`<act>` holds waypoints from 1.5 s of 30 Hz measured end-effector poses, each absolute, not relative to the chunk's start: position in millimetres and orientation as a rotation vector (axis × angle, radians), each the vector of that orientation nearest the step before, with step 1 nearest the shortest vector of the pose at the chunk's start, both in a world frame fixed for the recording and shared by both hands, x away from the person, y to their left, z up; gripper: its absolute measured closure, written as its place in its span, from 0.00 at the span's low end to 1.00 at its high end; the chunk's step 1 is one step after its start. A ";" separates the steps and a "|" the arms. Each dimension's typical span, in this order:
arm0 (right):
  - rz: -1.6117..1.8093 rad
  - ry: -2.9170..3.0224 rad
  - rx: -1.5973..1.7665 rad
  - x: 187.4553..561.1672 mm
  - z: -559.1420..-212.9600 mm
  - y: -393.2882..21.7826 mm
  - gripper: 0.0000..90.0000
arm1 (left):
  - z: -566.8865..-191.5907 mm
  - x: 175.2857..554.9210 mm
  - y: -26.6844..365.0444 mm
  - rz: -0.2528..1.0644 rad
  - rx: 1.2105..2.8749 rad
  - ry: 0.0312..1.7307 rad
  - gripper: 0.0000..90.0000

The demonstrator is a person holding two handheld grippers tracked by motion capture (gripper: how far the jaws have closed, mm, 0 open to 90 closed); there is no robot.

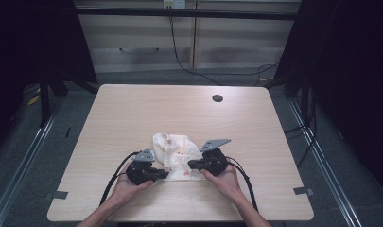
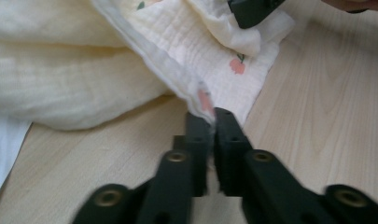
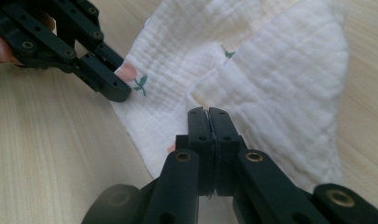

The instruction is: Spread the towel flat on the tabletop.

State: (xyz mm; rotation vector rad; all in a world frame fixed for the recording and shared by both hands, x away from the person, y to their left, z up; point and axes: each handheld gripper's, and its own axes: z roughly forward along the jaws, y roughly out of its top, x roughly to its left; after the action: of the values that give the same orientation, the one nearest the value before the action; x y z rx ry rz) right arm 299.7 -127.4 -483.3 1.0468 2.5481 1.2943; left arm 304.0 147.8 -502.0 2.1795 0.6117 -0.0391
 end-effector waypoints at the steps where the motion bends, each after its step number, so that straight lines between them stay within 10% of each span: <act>1: 1.294 2.548 1.047 299.7 -483.3 -127.4 0.99 | -501.1 303.9 148.1 -0.033 2.175 0.613 0.98; 22: 1.394 2.228 1.144 292.5 -426.3 -204.6 0.99 | -457.3 311.9 201.3 0.050 1.991 0.691 0.98; 45: 1.467 1.965 1.026 313.6 -295.6 -226.4 0.99 | -317.1 354.9 221.9 0.248 1.798 0.652 0.98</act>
State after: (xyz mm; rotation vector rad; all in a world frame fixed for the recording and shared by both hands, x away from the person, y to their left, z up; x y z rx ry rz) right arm 313.6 -226.4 -295.6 1.0260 1.9647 1.4670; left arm 354.9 221.9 -317.1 1.7983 0.6518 0.2476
